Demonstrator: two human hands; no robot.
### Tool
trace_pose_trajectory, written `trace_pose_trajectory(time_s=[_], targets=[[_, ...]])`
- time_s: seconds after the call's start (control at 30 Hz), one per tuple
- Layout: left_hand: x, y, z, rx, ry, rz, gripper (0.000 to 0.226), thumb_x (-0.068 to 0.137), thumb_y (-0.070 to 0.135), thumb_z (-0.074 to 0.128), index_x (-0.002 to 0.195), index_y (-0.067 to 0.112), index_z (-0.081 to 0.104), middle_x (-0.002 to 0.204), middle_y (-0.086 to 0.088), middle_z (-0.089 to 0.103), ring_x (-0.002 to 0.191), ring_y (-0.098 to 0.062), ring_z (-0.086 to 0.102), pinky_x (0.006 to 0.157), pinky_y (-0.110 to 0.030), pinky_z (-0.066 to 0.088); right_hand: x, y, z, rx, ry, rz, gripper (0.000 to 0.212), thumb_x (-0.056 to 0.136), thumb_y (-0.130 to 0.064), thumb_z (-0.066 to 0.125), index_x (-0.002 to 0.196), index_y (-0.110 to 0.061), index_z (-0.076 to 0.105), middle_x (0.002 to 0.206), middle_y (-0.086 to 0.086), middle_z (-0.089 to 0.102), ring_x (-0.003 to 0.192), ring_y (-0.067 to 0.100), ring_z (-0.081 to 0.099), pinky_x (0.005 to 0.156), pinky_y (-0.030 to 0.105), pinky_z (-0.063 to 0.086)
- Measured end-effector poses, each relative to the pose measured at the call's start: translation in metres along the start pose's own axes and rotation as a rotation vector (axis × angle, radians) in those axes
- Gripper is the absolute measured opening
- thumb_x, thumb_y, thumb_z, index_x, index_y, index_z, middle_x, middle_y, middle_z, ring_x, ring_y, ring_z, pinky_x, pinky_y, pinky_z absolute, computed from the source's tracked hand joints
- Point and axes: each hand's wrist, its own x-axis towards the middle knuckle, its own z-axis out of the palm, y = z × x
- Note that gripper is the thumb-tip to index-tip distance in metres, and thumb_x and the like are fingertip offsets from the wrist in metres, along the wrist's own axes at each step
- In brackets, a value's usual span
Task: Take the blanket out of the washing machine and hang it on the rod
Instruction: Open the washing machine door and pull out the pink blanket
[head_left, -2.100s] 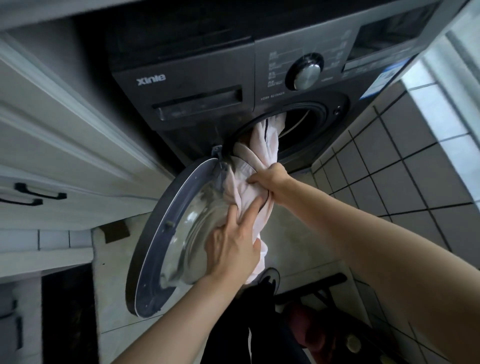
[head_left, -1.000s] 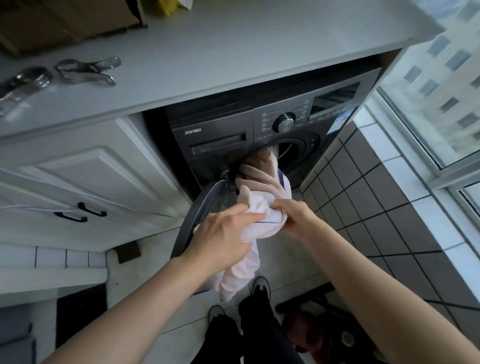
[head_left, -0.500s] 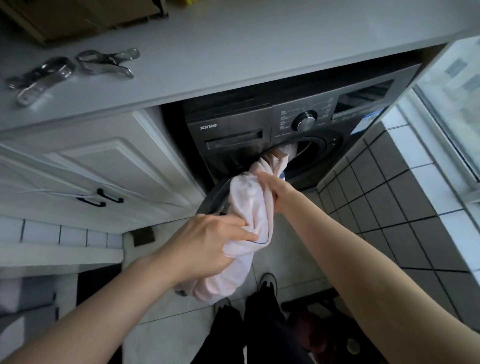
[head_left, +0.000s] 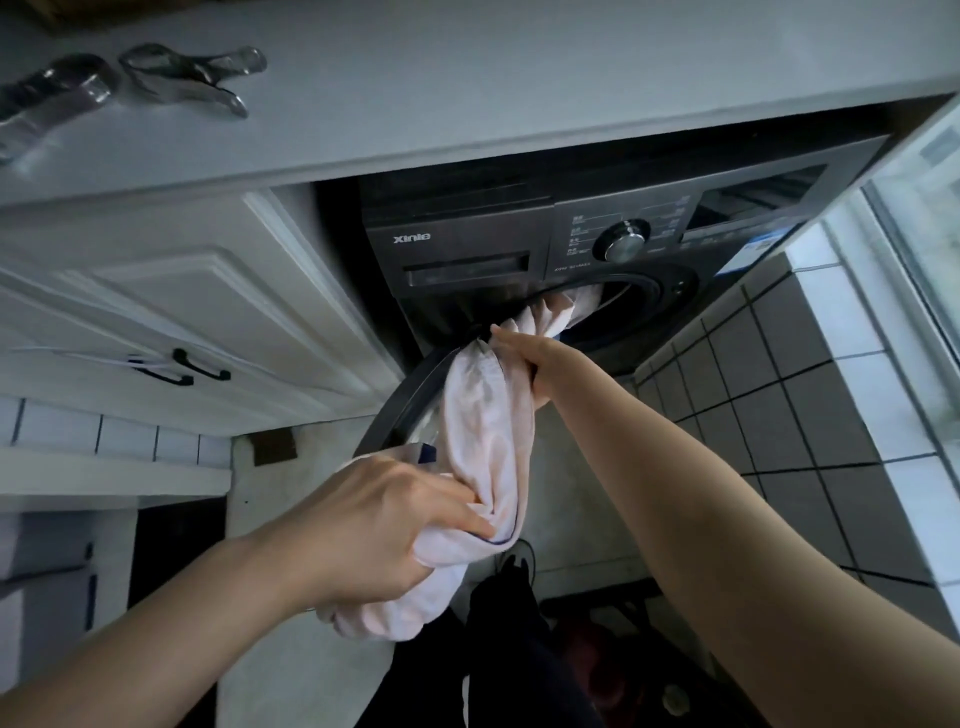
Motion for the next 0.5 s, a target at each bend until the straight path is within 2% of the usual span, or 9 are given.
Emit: trace_pose_trajectory(time_s=[0.07, 0.17, 0.23, 0.3, 0.4, 0.47, 0.5], targets=[[0.005, 0.000, -0.001, 0.005, -0.006, 0.002, 0.054, 0.069, 0.019, 0.039, 0.108, 0.042, 0.068, 0.107, 0.026, 0.066, 0.101, -0.003, 0.062, 0.081, 0.009, 0.018, 0.005, -0.002, 0.004, -0.060, -0.039, -0.001, 0.077, 0.069, -0.059, 0.076, 0.117, -0.002, 0.056, 0.106, 0.015, 0.070, 0.097, 0.033, 0.067, 0.093, 0.048, 0.050], [0.013, -0.002, 0.002, 0.054, -0.039, 0.031, 0.052, 0.072, 0.015, 0.054, 0.112, 0.045, 0.065, 0.109, 0.027, 0.064, 0.103, -0.004, 0.061, 0.081, -0.003, 0.028, 0.008, -0.003, 0.010, -0.200, -0.051, -0.002, 0.068, 0.073, -0.050, 0.078, 0.119, -0.003, 0.060, 0.112, 0.011, 0.070, 0.104, 0.028, 0.065, 0.098, 0.041, 0.048], [0.016, -0.003, 0.003, 0.067, -0.039, 0.032, 0.053, 0.072, 0.015, 0.055, 0.113, 0.046, 0.064, 0.108, 0.027, 0.064, 0.103, -0.006, 0.061, 0.082, -0.009, 0.031, 0.003, -0.003, 0.009, -0.284, -0.060, -0.004, 0.050, 0.082, -0.040, 0.072, 0.113, -0.002, 0.062, 0.118, 0.010, 0.067, 0.110, 0.025, 0.061, 0.102, 0.038, 0.045], [0.018, -0.004, 0.000, 0.045, -0.028, -0.014, 0.055, 0.070, 0.016, 0.050, 0.112, 0.048, 0.064, 0.111, 0.028, 0.064, 0.105, -0.005, 0.061, 0.081, -0.007, 0.031, 0.003, -0.002, 0.002, -0.299, -0.015, -0.012, 0.032, 0.087, -0.030, 0.067, 0.103, -0.003, 0.061, 0.109, 0.010, 0.067, 0.105, 0.024, 0.062, 0.099, 0.037, 0.046], [0.021, -0.013, -0.007, 0.000, 0.034, -0.116, 0.057, 0.069, 0.018, 0.050, 0.112, 0.054, 0.061, 0.117, 0.032, 0.060, 0.107, -0.001, 0.059, 0.079, -0.003, 0.034, 0.007, 0.005, -0.020, -0.266, 0.111, -0.032, 0.022, 0.092, -0.023, 0.055, 0.106, -0.006, 0.056, 0.083, 0.012, 0.060, 0.083, 0.024, 0.060, 0.073, 0.031, 0.050], [0.026, -0.019, -0.011, -0.022, 0.056, -0.175, 0.056, 0.074, 0.024, 0.051, 0.113, 0.063, 0.053, 0.116, 0.033, 0.060, 0.101, -0.003, 0.062, 0.078, -0.017, 0.048, 0.012, 0.013, -0.037, -0.311, 0.238, -0.038, 0.019, 0.094, -0.022, 0.049, 0.108, -0.009, 0.055, 0.075, 0.012, 0.050, 0.078, 0.022, 0.055, 0.055, 0.026, 0.043], [0.028, -0.023, -0.012, -0.035, 0.048, -0.212, 0.053, 0.075, 0.029, 0.047, 0.112, 0.067, 0.050, 0.113, 0.032, 0.061, 0.100, -0.005, 0.063, 0.077, -0.025, 0.051, 0.013, 0.018, -0.047, -0.300, 0.323, -0.067, 0.013, 0.093, -0.022, 0.052, 0.098, -0.011, 0.054, 0.075, 0.009, 0.050, 0.074, 0.021, 0.054, 0.051, 0.026, 0.040]])
